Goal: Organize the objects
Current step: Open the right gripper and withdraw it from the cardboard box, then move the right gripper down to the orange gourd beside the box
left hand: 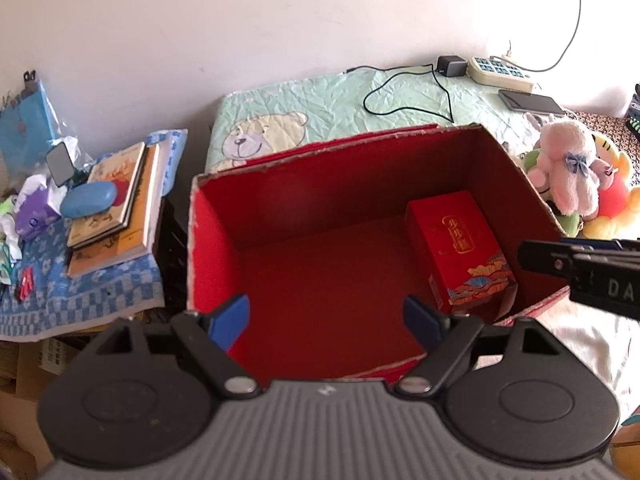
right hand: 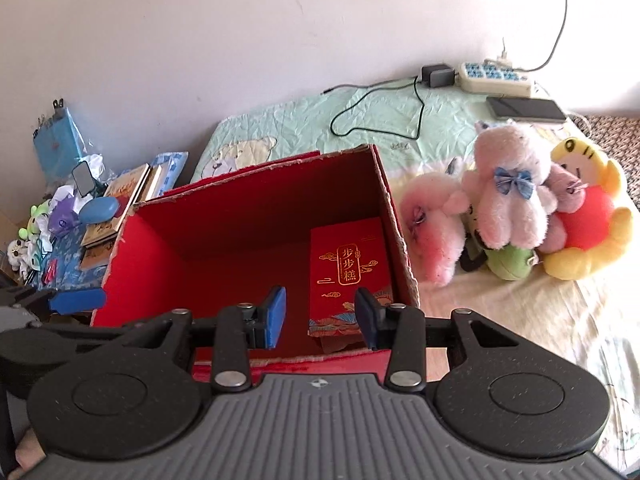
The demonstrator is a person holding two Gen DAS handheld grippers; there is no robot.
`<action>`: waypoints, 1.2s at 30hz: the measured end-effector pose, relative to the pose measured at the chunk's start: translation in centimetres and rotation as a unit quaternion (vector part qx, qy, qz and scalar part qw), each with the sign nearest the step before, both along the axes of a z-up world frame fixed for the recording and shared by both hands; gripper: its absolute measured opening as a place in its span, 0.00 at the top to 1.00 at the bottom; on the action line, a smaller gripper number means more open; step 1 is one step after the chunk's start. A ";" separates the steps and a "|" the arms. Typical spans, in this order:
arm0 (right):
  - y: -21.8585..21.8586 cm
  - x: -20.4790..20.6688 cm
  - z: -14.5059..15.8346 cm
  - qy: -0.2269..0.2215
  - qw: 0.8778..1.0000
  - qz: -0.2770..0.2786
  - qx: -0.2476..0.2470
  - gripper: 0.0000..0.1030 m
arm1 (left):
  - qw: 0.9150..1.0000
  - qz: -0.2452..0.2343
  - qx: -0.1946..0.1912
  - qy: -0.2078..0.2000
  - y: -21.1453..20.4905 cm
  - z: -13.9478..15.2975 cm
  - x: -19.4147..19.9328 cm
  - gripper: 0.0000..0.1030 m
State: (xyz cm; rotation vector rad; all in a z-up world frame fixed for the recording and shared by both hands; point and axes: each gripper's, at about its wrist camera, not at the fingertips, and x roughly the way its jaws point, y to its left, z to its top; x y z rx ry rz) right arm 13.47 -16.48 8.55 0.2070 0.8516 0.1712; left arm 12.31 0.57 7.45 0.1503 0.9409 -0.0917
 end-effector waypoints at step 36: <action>-3.4 -5.2 -1.6 0.033 0.994 0.106 0.022 0.59 | 0.993 0.107 0.032 0.046 -4.3 -1.9 -7.6 0.09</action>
